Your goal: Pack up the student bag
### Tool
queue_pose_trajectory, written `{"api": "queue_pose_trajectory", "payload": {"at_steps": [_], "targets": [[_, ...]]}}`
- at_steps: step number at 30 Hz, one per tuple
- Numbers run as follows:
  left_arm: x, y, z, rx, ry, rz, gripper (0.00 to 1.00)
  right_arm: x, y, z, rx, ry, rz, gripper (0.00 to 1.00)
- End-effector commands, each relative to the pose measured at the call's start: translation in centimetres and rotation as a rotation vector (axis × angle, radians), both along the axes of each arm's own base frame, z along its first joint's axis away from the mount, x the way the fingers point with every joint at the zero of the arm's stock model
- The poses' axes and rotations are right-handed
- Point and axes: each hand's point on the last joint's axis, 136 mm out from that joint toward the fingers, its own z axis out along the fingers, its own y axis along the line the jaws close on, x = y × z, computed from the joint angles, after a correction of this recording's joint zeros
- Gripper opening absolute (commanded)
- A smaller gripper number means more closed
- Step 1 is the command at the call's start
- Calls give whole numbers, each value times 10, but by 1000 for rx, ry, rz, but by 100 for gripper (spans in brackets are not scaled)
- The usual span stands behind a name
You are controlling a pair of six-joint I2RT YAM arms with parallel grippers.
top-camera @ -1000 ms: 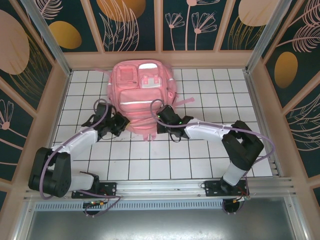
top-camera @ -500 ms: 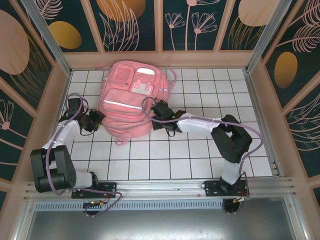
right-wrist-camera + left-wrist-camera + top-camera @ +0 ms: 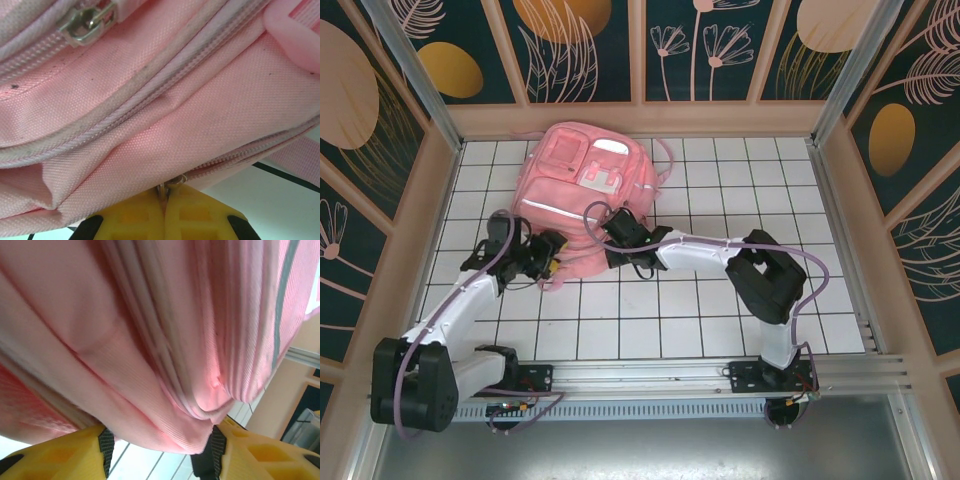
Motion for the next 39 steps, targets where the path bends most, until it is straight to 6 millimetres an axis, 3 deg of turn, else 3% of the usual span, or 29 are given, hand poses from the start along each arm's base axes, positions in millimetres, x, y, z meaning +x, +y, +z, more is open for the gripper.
{"api": "queue_pose_trajectory", "payload": {"at_steps": [1,6,8,10,11,20,24,30,34,39], "targets": [[15,-11,3,-61,-7,75,56,-4,22,15,76,0,25,0],[25,-25,-13,-33,24,43,51,-9,24,14,74,0,17,0],[25,-28,-20,-22,40,29,35,-8,19,12,62,-5,2,0],[22,-26,-25,-3,57,30,2,-5,12,11,41,-18,-18,0],[20,-23,-27,15,62,35,0,-2,7,11,29,-27,-32,0],[2,3,-20,181,65,29,0,65,-84,-4,-99,-102,-195,0],[0,23,-3,302,29,33,0,106,-119,-6,-147,-147,-265,0],[-4,41,10,357,6,42,0,157,-146,-4,-145,-160,-344,0],[0,26,23,281,-55,-5,0,169,-147,6,-116,-172,-355,0],[4,-1,47,185,-132,-75,0,167,-150,21,-105,-194,-362,0]]}}
